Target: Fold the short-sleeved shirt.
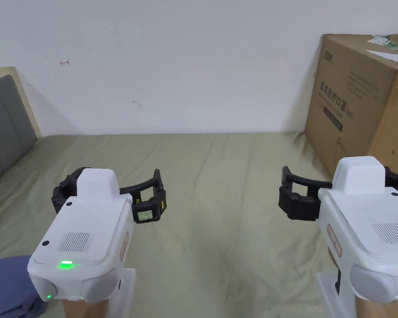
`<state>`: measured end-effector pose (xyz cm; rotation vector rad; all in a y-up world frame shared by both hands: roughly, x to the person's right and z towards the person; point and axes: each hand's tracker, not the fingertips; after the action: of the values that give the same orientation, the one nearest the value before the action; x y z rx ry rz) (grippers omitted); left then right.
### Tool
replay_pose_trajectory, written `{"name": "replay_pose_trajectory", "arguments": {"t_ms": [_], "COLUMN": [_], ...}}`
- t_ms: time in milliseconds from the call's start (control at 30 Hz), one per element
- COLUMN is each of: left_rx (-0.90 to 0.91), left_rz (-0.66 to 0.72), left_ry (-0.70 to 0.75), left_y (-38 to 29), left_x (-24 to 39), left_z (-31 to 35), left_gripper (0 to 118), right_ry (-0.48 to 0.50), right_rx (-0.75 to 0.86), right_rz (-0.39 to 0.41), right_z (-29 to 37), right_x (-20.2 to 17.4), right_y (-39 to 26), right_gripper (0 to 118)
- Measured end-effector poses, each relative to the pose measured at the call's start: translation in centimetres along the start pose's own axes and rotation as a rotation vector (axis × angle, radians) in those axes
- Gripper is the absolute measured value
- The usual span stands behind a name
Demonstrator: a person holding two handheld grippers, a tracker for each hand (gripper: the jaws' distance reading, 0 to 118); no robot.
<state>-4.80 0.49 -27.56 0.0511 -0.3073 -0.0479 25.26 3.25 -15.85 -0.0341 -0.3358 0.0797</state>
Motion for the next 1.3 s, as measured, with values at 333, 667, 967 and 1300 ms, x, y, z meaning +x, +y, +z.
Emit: {"name": "replay_pose_trajectory", "arguments": {"t_ms": [333,667,967,1300], "left_rx": [0.005,0.011,0.02,0.019], "left_rz": [-0.002,0.007,0.022,0.024], "left_ry": [-0.005,-0.007,-0.005,-0.005], "left_y": [0.1,0.5,0.7,0.7], "left_x": [0.0,-0.1,-0.3,-0.4], "left_z": [0.0,0.2,0.2,0.3], "left_gripper": [118,118,118,118], "right_ry": [0.002,-0.144,-0.147,-0.13], "right_rx": [-0.012,-0.225,-0.444,-0.388], "right_rz": [0.004,-0.181,-0.278,-0.194], "right_z": [-0.1,-1.1,-2.2,-1.8], "right_x": [0.0,0.1,0.8,-0.1], "right_y": [0.0,1.6,2.8,2.6], "right_gripper": [118,118,117,117]}}
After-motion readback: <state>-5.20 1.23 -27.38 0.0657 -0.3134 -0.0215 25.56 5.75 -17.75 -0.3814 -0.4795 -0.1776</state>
